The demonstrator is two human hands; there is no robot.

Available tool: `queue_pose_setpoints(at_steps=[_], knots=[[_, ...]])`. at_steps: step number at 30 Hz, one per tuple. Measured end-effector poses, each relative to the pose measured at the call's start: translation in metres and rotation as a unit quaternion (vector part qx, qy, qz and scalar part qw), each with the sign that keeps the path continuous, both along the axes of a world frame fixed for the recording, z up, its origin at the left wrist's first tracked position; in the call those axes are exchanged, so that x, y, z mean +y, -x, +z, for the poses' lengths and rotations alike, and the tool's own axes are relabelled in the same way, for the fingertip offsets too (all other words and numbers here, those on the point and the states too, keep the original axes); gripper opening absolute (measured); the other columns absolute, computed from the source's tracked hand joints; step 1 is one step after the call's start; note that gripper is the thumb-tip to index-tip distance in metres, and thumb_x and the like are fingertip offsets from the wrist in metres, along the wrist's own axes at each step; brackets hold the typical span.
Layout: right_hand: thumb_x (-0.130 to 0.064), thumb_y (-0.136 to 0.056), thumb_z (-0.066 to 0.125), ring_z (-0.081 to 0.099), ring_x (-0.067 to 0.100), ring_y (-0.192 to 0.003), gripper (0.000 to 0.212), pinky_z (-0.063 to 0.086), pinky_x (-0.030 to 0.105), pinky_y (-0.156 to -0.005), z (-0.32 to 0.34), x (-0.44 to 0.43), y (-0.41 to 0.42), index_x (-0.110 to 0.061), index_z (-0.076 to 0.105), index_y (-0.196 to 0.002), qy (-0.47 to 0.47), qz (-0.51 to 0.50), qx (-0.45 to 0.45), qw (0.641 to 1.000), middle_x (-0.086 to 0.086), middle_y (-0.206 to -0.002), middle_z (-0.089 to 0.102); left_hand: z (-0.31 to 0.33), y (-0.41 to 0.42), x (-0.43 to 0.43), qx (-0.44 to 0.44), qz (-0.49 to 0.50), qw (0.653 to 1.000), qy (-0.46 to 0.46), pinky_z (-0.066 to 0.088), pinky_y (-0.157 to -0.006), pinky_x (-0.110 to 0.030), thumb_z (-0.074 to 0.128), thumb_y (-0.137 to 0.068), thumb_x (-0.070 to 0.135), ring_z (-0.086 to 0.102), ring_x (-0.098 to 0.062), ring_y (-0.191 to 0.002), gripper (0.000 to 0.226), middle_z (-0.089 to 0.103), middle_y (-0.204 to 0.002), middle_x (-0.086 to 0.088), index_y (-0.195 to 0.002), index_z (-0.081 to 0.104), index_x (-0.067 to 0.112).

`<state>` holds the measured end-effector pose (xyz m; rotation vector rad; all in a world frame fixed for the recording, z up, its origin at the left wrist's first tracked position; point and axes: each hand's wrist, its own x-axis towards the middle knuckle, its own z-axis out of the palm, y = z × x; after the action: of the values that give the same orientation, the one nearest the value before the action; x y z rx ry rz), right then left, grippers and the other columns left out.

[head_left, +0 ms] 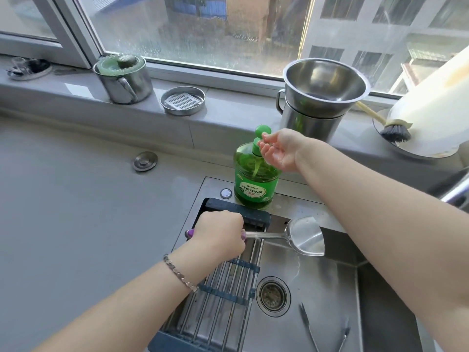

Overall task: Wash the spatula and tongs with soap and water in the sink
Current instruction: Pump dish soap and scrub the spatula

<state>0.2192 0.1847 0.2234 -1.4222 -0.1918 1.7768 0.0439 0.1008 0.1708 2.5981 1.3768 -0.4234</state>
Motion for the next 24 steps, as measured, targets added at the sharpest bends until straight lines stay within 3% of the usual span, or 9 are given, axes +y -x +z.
queue_pose_setpoints(at_steps=[3, 7, 11, 14, 16, 18, 20, 22, 24], knots=[[-0.021, -0.098, 0.045, 0.047, 0.007, -0.028, 0.031, 0.039, 0.008, -0.032, -0.004, 0.002, 0.0, -0.004, 0.052, -0.072, 0.002, -0.005, 0.022, 1.0, 0.003, -0.039, 0.05, -0.004, -0.001, 0.002, 0.0, 0.007, 1.0, 0.009, 0.041, -0.061, -0.027, 0.041, -0.091, 0.029, 0.051, -0.021, -0.066, 0.022, 0.053, -0.073, -0.001, -0.084, 0.058, 0.018], [-0.018, -0.095, 0.05, 0.051, 0.009, -0.029, 0.022, 0.042, 0.014, -0.03, -0.005, 0.005, -0.002, -0.008, 0.057, -0.077, -0.001, -0.032, 0.008, 0.999, 0.005, -0.042, 0.054, -0.003, -0.006, 0.003, 0.015, 0.014, 1.0, 0.023, 0.039, -0.062, -0.028, 0.041, -0.091, 0.027, 0.049, -0.022, -0.066, 0.02, 0.063, -0.084, -0.006, -0.077, 0.049, 0.016], [-0.016, -0.093, 0.054, 0.059, 0.015, -0.035, 0.014, 0.049, 0.019, -0.034, 0.0, -0.005, 0.009, -0.009, 0.059, -0.082, -0.039, -0.073, -0.012, 0.996, 0.009, -0.071, 0.059, 0.002, -0.008, -0.004, 0.012, 0.01, 1.0, 0.017, 0.039, -0.062, -0.028, 0.042, -0.09, 0.025, 0.059, -0.026, -0.076, 0.019, 0.065, -0.089, -0.007, -0.075, 0.045, 0.015], [-0.019, -0.096, 0.05, 0.07, 0.026, -0.067, 0.027, 0.057, 0.023, -0.052, -0.001, -0.032, 0.021, 0.005, 0.058, -0.106, -0.091, -0.093, -0.087, 0.988, 0.019, -0.089, 0.062, 0.004, -0.005, -0.01, -0.009, 0.027, 0.999, 0.016, 0.042, -0.061, -0.028, 0.042, -0.09, 0.029, 0.059, -0.026, -0.071, 0.019, 0.055, -0.071, -0.004, -0.077, 0.048, 0.015], [-0.021, -0.1, 0.04, 0.067, 0.034, -0.089, 0.037, 0.058, 0.029, -0.063, -0.013, -0.068, 0.03, 0.011, 0.057, -0.109, -0.139, -0.071, -0.203, 0.967, 0.022, -0.097, 0.065, 0.007, -0.002, -0.012, -0.025, 0.043, 0.999, 0.017, 0.042, -0.06, -0.027, 0.044, -0.089, 0.031, 0.052, -0.022, -0.063, 0.02, 0.047, -0.063, 0.001, -0.081, 0.055, 0.015], [-0.025, -0.1, 0.037, 0.064, 0.028, -0.099, 0.037, 0.053, 0.033, -0.085, -0.036, -0.12, 0.041, 0.0, 0.065, -0.104, -0.219, 0.025, -0.392, 0.893, 0.012, -0.099, 0.068, 0.01, -0.001, -0.017, -0.042, 0.064, 0.997, 0.031, 0.043, -0.063, -0.028, 0.05, -0.087, 0.035, 0.054, -0.022, -0.067, 0.022, 0.053, -0.068, 0.002, -0.087, 0.062, 0.017], [-0.035, -0.099, 0.035, 0.043, 0.01, -0.127, 0.045, 0.027, 0.016, -0.106, -0.057, -0.173, 0.052, -0.008, 0.054, -0.128, -0.291, 0.172, -0.492, 0.803, -0.002, -0.13, 0.054, 0.012, -0.002, -0.024, -0.072, 0.084, 0.992, 0.054, 0.043, -0.064, -0.027, 0.056, -0.084, 0.038, 0.059, -0.023, -0.073, 0.021, 0.059, -0.072, 0.001, -0.079, 0.063, 0.02], [-0.063, -0.087, 0.02, 0.009, -0.003, -0.137, 0.078, -0.004, 0.004, -0.107, -0.078, -0.207, 0.053, -0.014, 0.022, -0.147, -0.335, 0.302, -0.539, 0.711, -0.012, -0.148, 0.021, 0.015, -0.002, -0.036, -0.112, 0.093, 0.986, 0.082, 0.039, -0.057, -0.025, 0.059, -0.081, 0.04, 0.056, -0.018, -0.064, 0.028, 0.056, -0.063, 0.005, -0.061, 0.056, 0.02], [-0.081, -0.072, -0.002, -0.002, 0.0, -0.14, 0.102, -0.015, 0.01, -0.109, -0.098, -0.221, 0.036, -0.016, 0.013, -0.149, -0.319, 0.321, -0.609, 0.651, -0.01, -0.153, 0.008, 0.016, -0.003, -0.049, -0.129, 0.087, 0.983, 0.098, 0.037, -0.051, -0.023, 0.062, -0.079, 0.043, 0.053, -0.012, -0.058, 0.027, 0.056, -0.059, 0.007, -0.063, 0.06, 0.022]])
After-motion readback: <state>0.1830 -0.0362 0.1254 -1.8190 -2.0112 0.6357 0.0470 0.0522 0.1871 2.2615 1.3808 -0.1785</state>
